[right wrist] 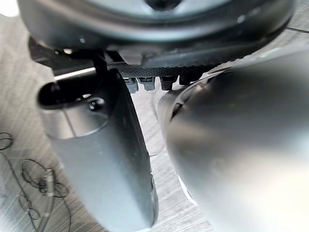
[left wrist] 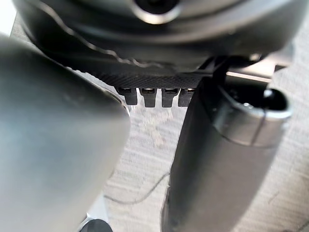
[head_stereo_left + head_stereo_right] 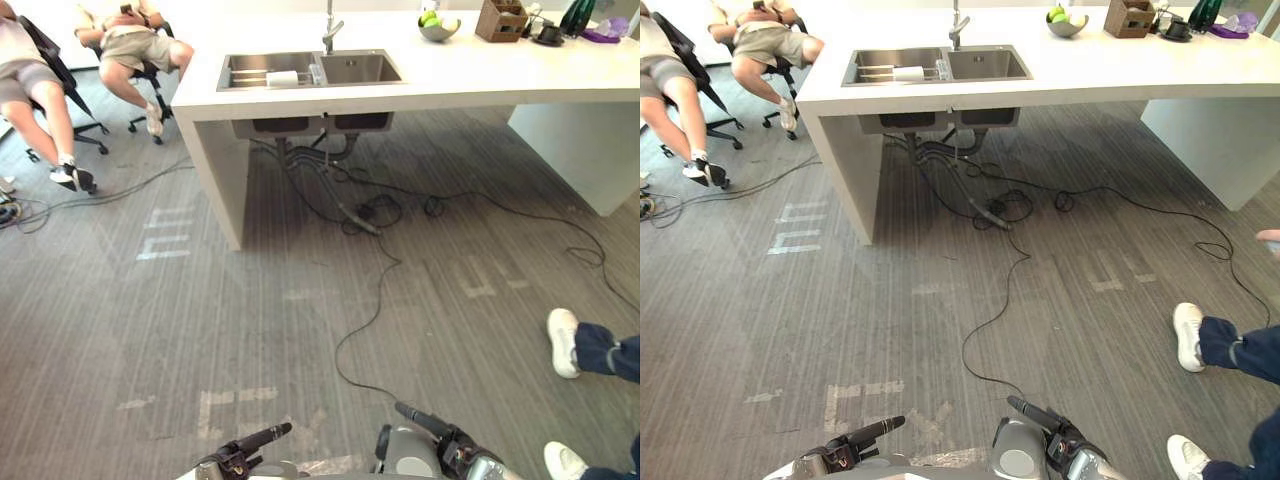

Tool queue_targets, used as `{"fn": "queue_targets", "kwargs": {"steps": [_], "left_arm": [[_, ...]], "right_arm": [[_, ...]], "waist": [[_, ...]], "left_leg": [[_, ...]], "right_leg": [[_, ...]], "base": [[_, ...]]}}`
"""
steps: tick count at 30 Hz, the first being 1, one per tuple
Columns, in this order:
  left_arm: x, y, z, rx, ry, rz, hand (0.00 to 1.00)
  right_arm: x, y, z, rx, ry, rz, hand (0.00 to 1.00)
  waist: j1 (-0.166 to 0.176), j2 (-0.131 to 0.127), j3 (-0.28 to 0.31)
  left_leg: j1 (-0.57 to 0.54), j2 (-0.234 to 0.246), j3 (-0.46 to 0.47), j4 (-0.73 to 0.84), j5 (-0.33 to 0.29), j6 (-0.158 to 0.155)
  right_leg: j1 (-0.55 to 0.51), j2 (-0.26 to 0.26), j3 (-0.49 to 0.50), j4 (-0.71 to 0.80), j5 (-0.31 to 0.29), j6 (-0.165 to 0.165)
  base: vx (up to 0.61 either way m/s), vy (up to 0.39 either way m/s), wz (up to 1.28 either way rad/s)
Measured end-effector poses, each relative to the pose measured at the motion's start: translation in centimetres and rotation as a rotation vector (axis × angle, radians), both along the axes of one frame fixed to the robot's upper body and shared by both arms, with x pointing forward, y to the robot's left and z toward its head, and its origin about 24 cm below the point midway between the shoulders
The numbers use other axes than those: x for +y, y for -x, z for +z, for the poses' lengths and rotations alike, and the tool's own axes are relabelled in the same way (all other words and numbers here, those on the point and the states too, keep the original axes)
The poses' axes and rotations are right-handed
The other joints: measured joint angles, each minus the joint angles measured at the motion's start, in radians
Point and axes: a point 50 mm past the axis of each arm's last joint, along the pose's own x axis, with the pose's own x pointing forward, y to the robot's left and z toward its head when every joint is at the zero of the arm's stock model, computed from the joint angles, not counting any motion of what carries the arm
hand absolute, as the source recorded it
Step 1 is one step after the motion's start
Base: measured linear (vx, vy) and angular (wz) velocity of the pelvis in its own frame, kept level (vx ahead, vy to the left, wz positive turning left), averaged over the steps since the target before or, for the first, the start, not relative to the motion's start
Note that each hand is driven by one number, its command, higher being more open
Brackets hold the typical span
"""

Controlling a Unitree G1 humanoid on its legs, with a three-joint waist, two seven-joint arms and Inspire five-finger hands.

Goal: Walk over to the sink, pick up the cup, carry it to the dishwasher, place the cup inside the dishwasher, then close the dishwasher door

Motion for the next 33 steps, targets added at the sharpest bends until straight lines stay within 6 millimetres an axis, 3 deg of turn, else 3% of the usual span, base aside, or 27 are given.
{"fn": "queue_targets", "kwargs": {"steps": [1, 2, 3, 4, 5, 6, 9, 10, 11, 12, 13, 15, 16, 17, 19, 20, 21, 22, 23, 24, 26, 27, 29, 30, 32, 33], "left_arm": [[0.2, -0.3, 0.2, -0.010, -0.008, -0.001, 1.00], [0.3, -0.5, 0.3, -0.019, -0.021, 0.001, 1.00], [0.6, -0.1, 0.3, -0.018, -0.032, 0.007, 1.00], [0.6, -0.1, 0.3, -0.020, -0.032, 0.015, 1.00], [0.2, 0.1, 0.2, -0.016, -0.031, 0.022, 1.00], [-0.1, 0.3, 0.1, -0.012, -0.023, 0.024, 1.00], [0.1, 0.4, 0.0, -0.031, -0.033, 0.029, 1.00], [0.1, 0.3, 0.0, -0.042, -0.036, 0.033, 1.00], [0.1, 0.1, 0.0, -0.072, -0.036, 0.036, 1.00], [-0.1, 0.0, 0.1, -0.084, -0.030, 0.035, 1.00], [-0.5, -0.3, 0.2, -0.139, -0.022, 0.045, 1.00], [-0.6, -0.3, 0.2, -0.163, -0.025, 0.053, 1.00], [-0.3, -0.8, 0.5, -0.205, -0.038, 0.065, 1.00], [-0.4, -1.2, 0.8, -0.231, -0.039, 0.070, 1.00], [-0.7, -1.6, 1.2, -0.274, -0.034, 0.075, 1.00], [-1.2, -1.7, 1.4, -0.302, -0.028, 0.083, 1.00], [-1.7, -1.4, 1.4, -0.317, -0.017, 0.098, 1.00], [-2.0, -1.4, 1.5, -0.325, -0.013, 0.106, 1.00], [-2.2, -1.6, 1.8, -0.348, -0.009, 0.119, 1.00], [-2.3, -2.0, 2.3, -0.385, -0.005, 0.120, 1.00], [-2.7, -3.1, 3.4, -0.452, 0.006, 0.107, 1.00], [-3.0, -4.1, 4.4, -0.514, 0.014, 0.085, 1.00], [-3.1, -6.2, 6.7, -0.639, 0.024, 0.072, 1.00], [-3.2, -7.8, 9.1, -0.755, 0.034, 0.068, 1.00], [-3.0, -9.6, 12.6, -0.913, 0.019, 0.066, 1.00], [-2.7, -10.5, 14.3, -0.968, 0.005, 0.094, 1.00]], "right_arm": [[0.3, -0.2, 0.1, -0.005, -0.003, 0.013, 1.00], [0.8, -0.4, 0.1, -0.005, -0.015, 0.020, 1.00], [1.2, -0.1, 0.0, 0.007, -0.030, 0.015, 1.00], [1.1, 0.0, -0.1, 0.010, -0.028, 0.009, 1.00], [0.5, 0.1, 0.0, 0.017, -0.015, -0.001, 1.00], [0.4, 0.1, 0.1, 0.021, -0.016, -0.006, 1.00], [0.3, 0.6, -0.2, 0.021, -0.047, -0.065, 1.00], [0.4, 0.9, -0.4, 0.032, -0.050, -0.078, 1.00], [-0.1, 1.5, -0.5, 0.054, -0.037, -0.080, 1.00], [-0.3, 1.7, -0.5, 0.057, -0.033, -0.080, 1.00], [-0.8, 2.8, -0.7, 0.082, -0.019, -0.080, 1.00], [-1.2, 3.2, -0.8, 0.100, -0.002, -0.061, 1.00], [-1.5, 3.8, -0.9, 0.130, 0.027, -0.018, 1.00], [-1.6, 4.1, -1.0, 0.143, 0.036, -0.007, 1.00], [-1.6, 4.1, -1.0, 0.147, 0.040, 0.004, 1.00], [-1.4, 3.7, -1.0, 0.140, 0.037, 0.014, 1.00], [-1.1, 3.1, -1.0, 0.132, 0.040, 0.029, 1.00], [-1.1, 2.9, -0.9, 0.136, 0.051, 0.038, 1.00], [-1.1, 3.0, -1.0, 0.141, 0.051, 0.032, 1.00], [-1.0, 3.0, -1.0, 0.142, 0.050, 0.032, 1.00], [-1.3, 3.4, -1.0, 0.150, 0.042, 0.005, 1.00], [-1.5, 3.9, -1.0, 0.157, 0.038, -0.009, 1.00], [-1.4, 3.9, -1.1, 0.163, 0.038, -0.002, 1.00], [-1.5, 3.8, -1.0, 0.171, 0.037, -0.007, 1.00], [-1.7, 4.0, -1.1, 0.198, 0.038, -0.014, 1.00], [-2.2, 4.1, -1.0, 0.201, 0.040, -0.052, 1.00]], "waist": [[0.001, -0.001, 0.006], [0.003, -0.009, 0.008], [0.005, -0.041, -0.003], [0.005, -0.040, 0.004], [0.002, -0.017, 0.014], [0.002, 0.000, 0.005], [0.009, 0.007, -0.005], [0.009, 0.007, -0.008], [0.006, 0.023, -0.023], [0.003, 0.037, -0.031], [-0.008, 0.081, -0.047], [-0.006, 0.091, -0.049], [-0.002, 0.096, -0.048], [0.003, 0.093, -0.047], [0.010, 0.091, -0.046], [0.014, 0.088, -0.043], [0.030, 0.088, -0.043], [0.039, 0.088, -0.041], [0.052, 0.089, -0.032], [0.055, 0.102, -0.017], [0.054, 0.113, 0.003], [0.058, 0.120, 0.003], [0.076, 0.087, -0.007], [0.103, 0.068, -0.009], [0.122, 0.042, -0.023], [0.120, 0.038, -0.032]], "left_leg": [[0.001, 0.014, -0.003, 0.000, -0.005, -0.011], [-0.001, 0.025, -0.009, -0.001, -0.019, -0.036], [0.008, 0.013, -0.017, -0.001, -0.040, -0.066], [0.024, 0.013, -0.022, 0.001, -0.055, -0.079], [0.041, 0.036, -0.026, 0.006, -0.073, -0.075], [0.049, 0.057, -0.034, 0.013, -0.085, -0.075], [0.033, 0.103, -0.055, 0.120, -0.125, -0.086], [0.007, 0.109, -0.055, 0.184, -0.119, -0.089], [-0.081, 0.135, -0.061, 0.358, -0.082, -0.119], [-0.127, 0.149, -0.069, 0.454, -0.061, -0.127], [-0.251, 0.213, -0.075, 0.703, 0.082, -0.161], [-0.308, 0.257, -0.068, 0.834, 0.229, -0.137], [-0.396, 0.270, -0.046, 0.992, 0.162, -0.103], [-0.440, 0.257, -0.021, 1.011, 0.110, -0.089], [-0.500, 0.216, 0.024, 0.921, 0.044, -0.090], [-0.519, 0.168, 0.048, 0.724, 0.028, -0.093], [-0.505, 0.117, 0.057, 0.429, 0.043, -0.107], [-0.491, 0.095, 0.049, 0.280, 0.075, -0.121], [-0.474, 0.067, 0.024, 0.044, 0.154, -0.146], [-0.483, 0.068, 0.010, -0.030, 0.182, -0.159], [-0.496, 0.073, 0.039, -0.018, 0.186, -0.155], [-0.484, 0.069, 0.057, -0.024, 0.246, -0.100], [-0.473, 0.032, 0.061, 0.009, 0.323, -0.046], [-0.506, 0.002, 0.062, 0.091, 0.285, -0.008], [-0.545, -0.049, 0.081, 0.208, 0.180, 0.022], [-0.540, -0.086, 0.088, 0.244, 0.131, 0.052]], "right_leg": [[-0.003, 0.019, 0.005, -0.087, 0.019, 0.013], [-0.005, 0.044, 0.019, -0.281, 0.093, 0.037], [0.004, 0.038, 0.037, -0.420, 0.217, 0.066], [0.015, 0.031, 0.033, -0.415, 0.298, 0.050], [0.008, 0.050, 0.020, -0.349, 0.237, -0.014], [-0.014, 0.062, 0.017, -0.281, 0.173, -0.052], [-0.046, 0.083, 0.003, -0.148, 0.045, -0.092], [-0.041, 0.085, 0.000, -0.144, 0.035, -0.094], [-0.023, 0.091, -0.012, -0.158, 0.026, -0.098], [-0.006, 0.099, -0.020, -0.175, 0.025, -0.099], [0.070, 0.138, -0.046, -0.251, 0.024, -0.099], [0.150, 0.162, -0.064, -0.319, 0.024, -0.100], [0.224, 0.172, -0.071, -0.371, 0.026, -0.102], [0.260, 0.171, -0.072, -0.403, 0.026, -0.101], [0.305, 0.169, -0.072, -0.449, 0.027, -0.100], [0.324, 0.165, -0.065, -0.477, 0.029, -0.092], [0.332, 0.165, -0.038, -0.495, 0.030, -0.085], [0.337, 0.165, -0.022, -0.502, 0.031, -0.080], [0.358, 0.167, -0.005, -0.518, 0.034, -0.078], [0.395, 0.174, 0.002, -0.531, 0.023, -0.067], [0.466, 0.182, -0.001, -0.540, -0.008, -0.035], [0.512, 0.181, -0.008, -0.532, -0.046, -0.012], [0.528, 0.131, -0.004, -0.508, -0.101, -0.014], [0.520, 0.089, 0.007, -0.482, -0.139, -0.013], [0.509, 0.013, 0.007, -0.409, -0.185, 0.008], [0.455, -0.044, 0.038, -0.232, -0.171, 0.077]], "base": [[0.31, -0.262, 0.10], [0.34, -0.303, 0.13], [0.36, -0.326, 0.12], [0.44, -0.375, 0.12], [0.40, -0.356, 0.06], [0.36, -0.335, 0.03], [0.25, -0.261, -0.06], [0.20, -0.225, 0.00], [0.15, -0.163, 0.06], [0.27, -0.182, 0.21], [0.26, -0.111, 0.19], [0.29, -0.064, 0.14], [0.30, -0.043, 0.19], [0.34, -0.063, 0.18], [0.24, -0.039, 0.01], [0.29, 0.005, -0.31], [0.30, 0.026, -0.48], [0.33, 0.068, -0.61], [0.38, 0.106, -0.46], [0.40, 0.126, -0.31], [0.50, 0.237, 0.03], [0.49, 0.270, 0.22], [0.48, 0.283, 0.03], [0.44, 0.262, -0.15], [0.50, 0.234, -0.02], [0.57, 0.257, 0.18]]}}
